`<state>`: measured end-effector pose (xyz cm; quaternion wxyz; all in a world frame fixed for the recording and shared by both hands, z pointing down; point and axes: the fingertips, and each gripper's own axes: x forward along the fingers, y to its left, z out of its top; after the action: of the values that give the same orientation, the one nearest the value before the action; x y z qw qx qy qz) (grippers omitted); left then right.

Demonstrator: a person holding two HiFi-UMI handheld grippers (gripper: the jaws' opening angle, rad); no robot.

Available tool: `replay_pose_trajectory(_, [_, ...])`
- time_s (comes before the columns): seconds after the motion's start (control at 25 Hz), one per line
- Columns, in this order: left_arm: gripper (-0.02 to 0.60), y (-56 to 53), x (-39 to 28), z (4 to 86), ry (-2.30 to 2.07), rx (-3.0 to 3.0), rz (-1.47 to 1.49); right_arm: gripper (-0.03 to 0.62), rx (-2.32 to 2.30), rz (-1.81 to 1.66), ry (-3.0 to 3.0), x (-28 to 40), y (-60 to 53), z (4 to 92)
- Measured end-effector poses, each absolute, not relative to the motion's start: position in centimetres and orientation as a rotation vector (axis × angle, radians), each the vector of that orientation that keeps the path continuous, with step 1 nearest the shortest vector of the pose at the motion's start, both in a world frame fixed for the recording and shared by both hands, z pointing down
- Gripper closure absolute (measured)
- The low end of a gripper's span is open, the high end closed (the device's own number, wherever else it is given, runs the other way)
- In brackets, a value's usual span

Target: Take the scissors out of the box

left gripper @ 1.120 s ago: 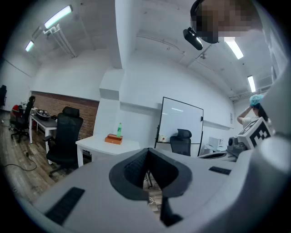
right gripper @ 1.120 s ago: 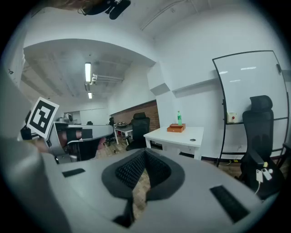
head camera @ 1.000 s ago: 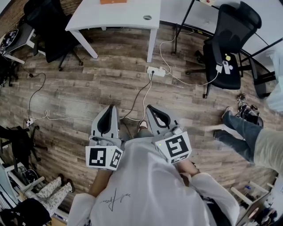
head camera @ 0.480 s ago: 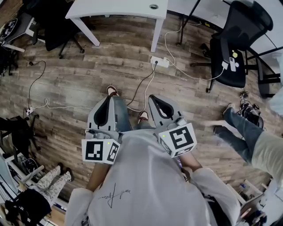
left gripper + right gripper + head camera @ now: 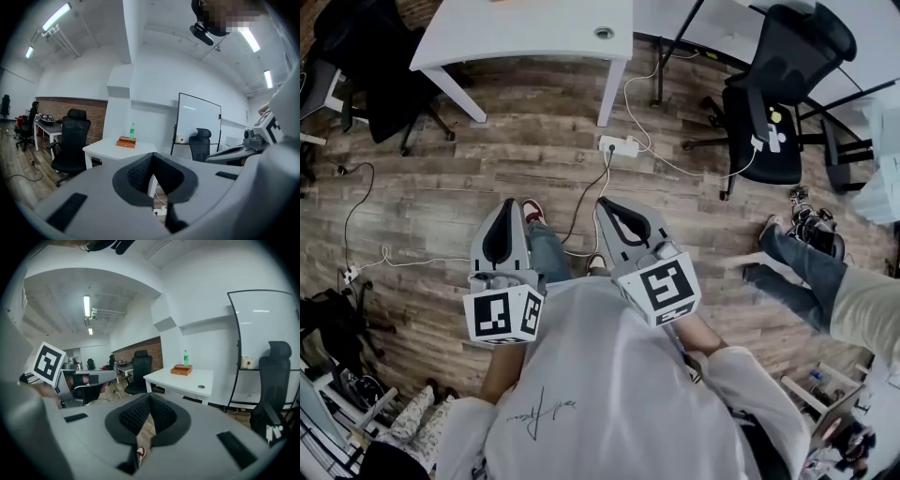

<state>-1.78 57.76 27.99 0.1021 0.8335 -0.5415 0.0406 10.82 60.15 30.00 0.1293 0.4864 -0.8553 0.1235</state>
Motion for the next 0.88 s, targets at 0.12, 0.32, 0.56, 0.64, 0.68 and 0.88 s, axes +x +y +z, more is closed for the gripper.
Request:
replay_pose_trajectory(0.12, [0.575,54.7,-3.2,27.5,-1.595,2.460,0.079,0.586,1.441,0.352,-2.453,9.7,57.1,30.0])
replay_pose_trajectory(0.32, [0.575,49.6,-6.3,27.2,-1.571,2.462,0.070,0.586,1.457,0.364,-2.422,6.7,52.3,29.9])
replay_pose_trajectory(0.56, [0.575,43.5,-10.0,26.2,-1.534,2.493,0.078,0.586,1.436,0.363,-2.432,2.0,46.2,29.0])
replay_pose_trajectory(0.64, [0.575,41.7,-11.5,26.0,-1.521,2.501,0.074,0.585,1.401,0.348,-2.452,0.1,44.4,28.8])
replay_pose_trajectory(0.68, [0.575,40.9,-12.3,26.0,-1.513,2.502,0.068,0.585,1.389,0.342,-2.458,-0.8,43.6,28.8])
replay_pose_trajectory(0.88, [0.575,37.1,-16.3,26.1,-1.481,2.492,0.039,0.585,1.338,0.345,-2.476,-4.6,40.1,29.0])
